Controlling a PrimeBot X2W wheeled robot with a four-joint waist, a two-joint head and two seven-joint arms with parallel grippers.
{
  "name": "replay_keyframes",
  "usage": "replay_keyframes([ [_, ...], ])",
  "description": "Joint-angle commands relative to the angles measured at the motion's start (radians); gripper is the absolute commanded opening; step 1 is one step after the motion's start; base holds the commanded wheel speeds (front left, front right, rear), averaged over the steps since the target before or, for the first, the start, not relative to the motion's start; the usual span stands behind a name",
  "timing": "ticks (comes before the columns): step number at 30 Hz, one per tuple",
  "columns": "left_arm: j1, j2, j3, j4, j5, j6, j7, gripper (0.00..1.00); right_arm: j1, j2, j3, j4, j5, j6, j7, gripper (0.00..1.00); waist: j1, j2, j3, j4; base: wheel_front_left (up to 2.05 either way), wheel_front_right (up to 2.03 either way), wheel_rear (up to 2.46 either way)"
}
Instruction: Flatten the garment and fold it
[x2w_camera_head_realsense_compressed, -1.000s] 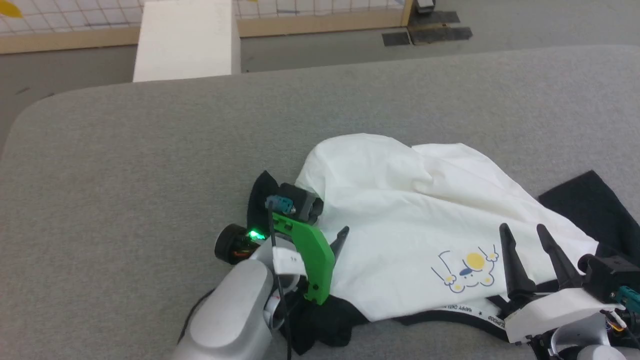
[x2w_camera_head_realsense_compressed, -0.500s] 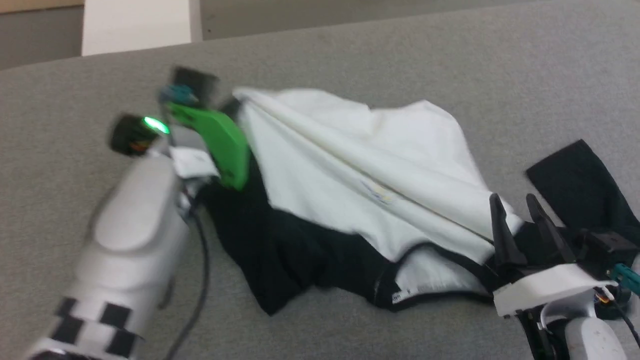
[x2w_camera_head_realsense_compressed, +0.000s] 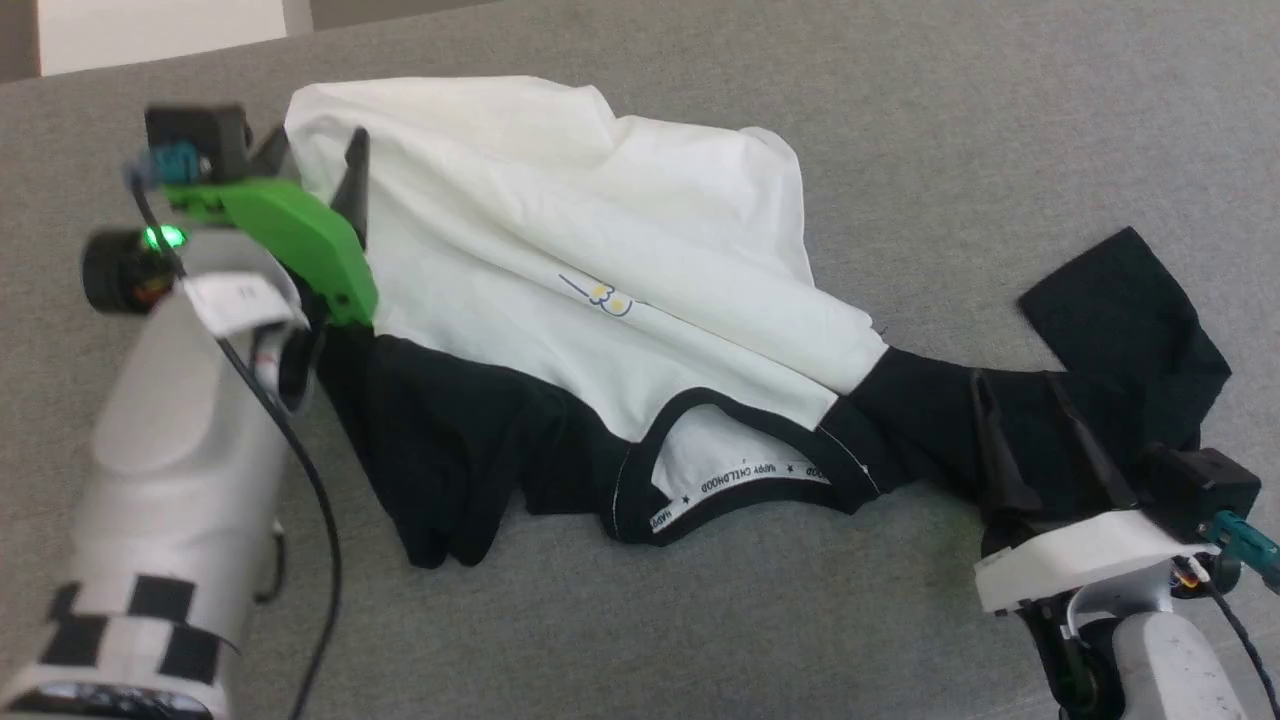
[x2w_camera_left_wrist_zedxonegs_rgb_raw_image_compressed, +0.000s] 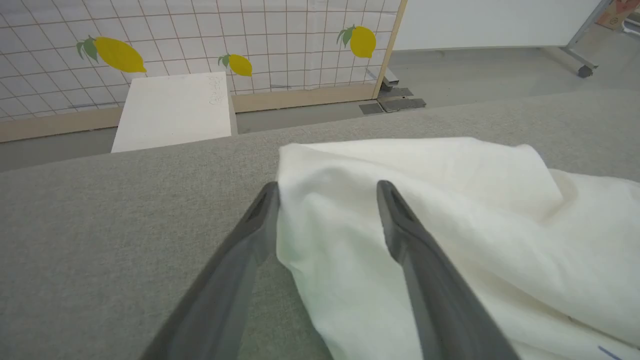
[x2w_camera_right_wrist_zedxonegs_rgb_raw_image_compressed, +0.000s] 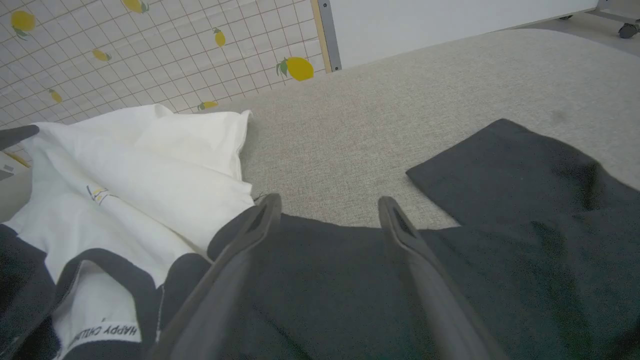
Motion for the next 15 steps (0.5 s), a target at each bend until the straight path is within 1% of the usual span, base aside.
replay_keyframes([
  [1, 0.043, -0.017, 0.007, -0.005, -0.022, -0.001, -0.033, 1.0, -0.007, 0.001, -0.009, 0.0, -0.008, -0.002, -0.003, 1.0, -0.0002, -0.0001, -0.039, 0.04, 0.0, 0.0, 0.0],
  [5, 0.141, -0.064, 0.023, -0.041, -0.061, 0.004, -0.108, 1.0, 0.007, 0.001, -0.028, -0.012, -0.029, -0.002, 0.013, 1.0, -0.0002, -0.0001, -0.09, 0.089, 0.0, 0.0, 0.0],
  [8, 0.22, -0.097, 0.024, -0.092, -0.078, 0.015, -0.138, 1.0, 0.024, 0.001, -0.041, -0.026, -0.041, -0.002, 0.028, 1.0, -0.0002, -0.0001, -0.127, 0.13, 0.0, 0.0, 0.0],
  [11, 0.297, -0.116, 0.024, -0.144, -0.093, 0.038, -0.134, 1.0, 0.037, 0.001, -0.042, -0.04, -0.046, -0.002, 0.046, 1.0, -0.0002, -0.0001, -0.154, 0.159, 0.0, 0.0, 0.0],
  [15, 0.387, -0.128, 0.024, -0.199, -0.118, 0.076, -0.073, 1.0, 0.055, 0.001, -0.042, -0.059, -0.049, -0.002, 0.067, 1.0, -0.0002, -0.0001, -0.179, 0.18, 0.0, 0.0, 0.0],
])
